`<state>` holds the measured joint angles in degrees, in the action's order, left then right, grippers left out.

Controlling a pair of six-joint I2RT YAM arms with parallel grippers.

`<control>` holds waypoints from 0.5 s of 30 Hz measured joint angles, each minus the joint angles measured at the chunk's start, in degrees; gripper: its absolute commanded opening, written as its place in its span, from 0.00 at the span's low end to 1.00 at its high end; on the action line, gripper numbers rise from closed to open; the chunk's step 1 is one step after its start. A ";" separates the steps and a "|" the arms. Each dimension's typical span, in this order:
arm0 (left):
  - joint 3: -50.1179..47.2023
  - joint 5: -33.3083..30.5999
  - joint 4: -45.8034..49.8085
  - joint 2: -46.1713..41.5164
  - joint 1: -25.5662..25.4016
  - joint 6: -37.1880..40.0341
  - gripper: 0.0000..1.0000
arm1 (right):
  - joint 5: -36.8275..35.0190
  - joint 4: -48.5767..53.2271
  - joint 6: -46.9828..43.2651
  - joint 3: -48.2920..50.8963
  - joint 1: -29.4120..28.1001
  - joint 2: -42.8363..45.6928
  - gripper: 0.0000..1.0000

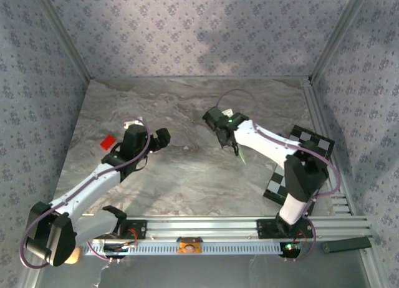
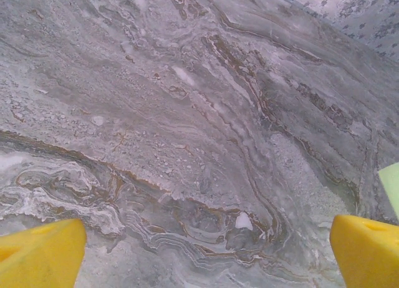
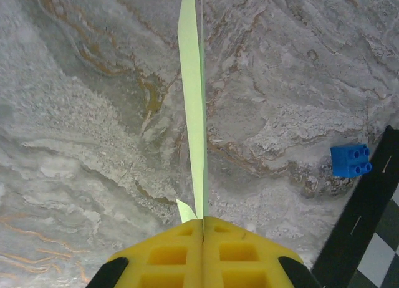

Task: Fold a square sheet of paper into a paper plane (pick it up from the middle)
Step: Turn over the paper at the center of the table.

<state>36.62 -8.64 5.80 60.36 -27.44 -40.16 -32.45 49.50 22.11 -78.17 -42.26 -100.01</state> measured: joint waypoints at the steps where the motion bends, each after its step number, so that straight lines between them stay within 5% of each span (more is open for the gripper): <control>1: 0.00 -0.02 0.22 -0.42 0.15 0.00 1.00 | -0.63 0.52 0.11 -0.57 -0.70 -1.31 0.05; 15: -3.28 -3.96 2.36 -8.63 1.95 -1.11 1.00 | 7.19 1.25 3.13 -15.45 -9.40 -19.93 0.13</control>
<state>33.34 -12.60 8.16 51.72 -25.50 -41.28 -25.26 50.74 25.23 -93.62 -51.66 -119.94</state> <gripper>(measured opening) 0.995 0.105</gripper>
